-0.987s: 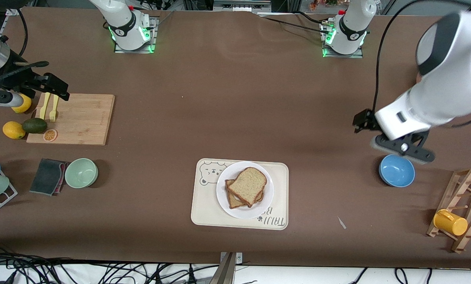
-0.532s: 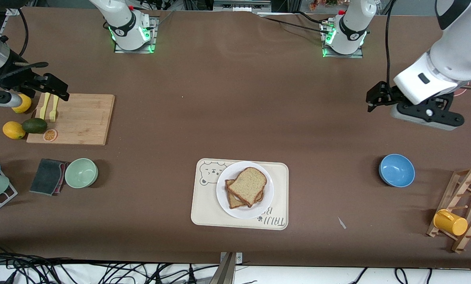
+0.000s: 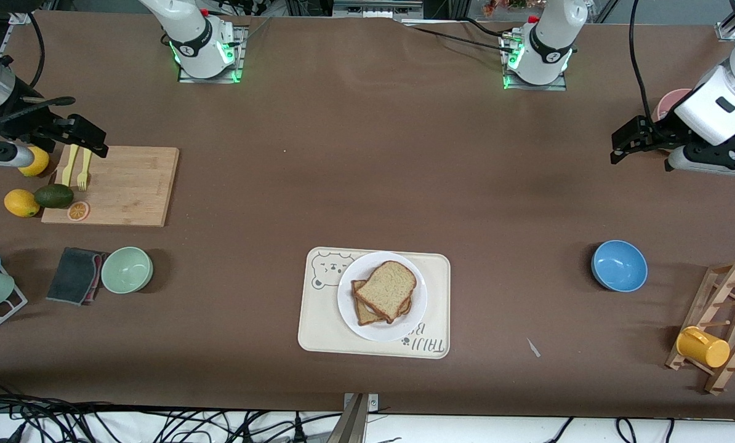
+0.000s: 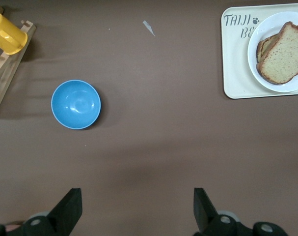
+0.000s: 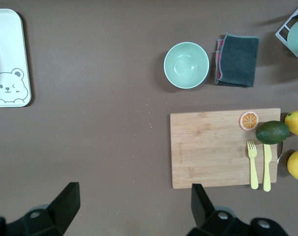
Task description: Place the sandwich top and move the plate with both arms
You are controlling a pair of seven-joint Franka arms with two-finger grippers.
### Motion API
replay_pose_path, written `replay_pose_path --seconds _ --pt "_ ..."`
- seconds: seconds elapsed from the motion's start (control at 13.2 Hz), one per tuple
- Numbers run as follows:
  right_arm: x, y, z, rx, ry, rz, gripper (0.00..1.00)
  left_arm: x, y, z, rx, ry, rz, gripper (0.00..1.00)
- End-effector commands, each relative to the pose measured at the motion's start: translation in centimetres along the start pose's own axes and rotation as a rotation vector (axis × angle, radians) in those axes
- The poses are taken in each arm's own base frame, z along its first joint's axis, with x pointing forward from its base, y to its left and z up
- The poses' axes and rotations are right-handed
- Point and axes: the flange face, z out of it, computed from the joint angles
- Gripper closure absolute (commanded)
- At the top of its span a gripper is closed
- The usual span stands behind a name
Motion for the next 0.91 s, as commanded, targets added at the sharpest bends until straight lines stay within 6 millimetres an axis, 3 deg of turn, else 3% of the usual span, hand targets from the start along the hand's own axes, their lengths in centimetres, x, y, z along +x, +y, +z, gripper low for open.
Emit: replay_pose_path --seconds 0.0,0.23,0.84 --pt "-0.1 0.0 -0.7 0.011 0.002 0.014 0.00 -1.6 0.1 -0.9 -0.014 0.020 -0.006 0.00" --pt "-0.1 0.0 -0.7 0.011 0.005 0.014 0.00 -3.3 -0.5 -0.6 0.035 0.005 -0.022 0.00" --pt "0.0 0.0 -0.8 0.012 0.008 0.014 0.00 -3.6 -1.3 -0.4 0.040 -0.051 -0.037 0.00"
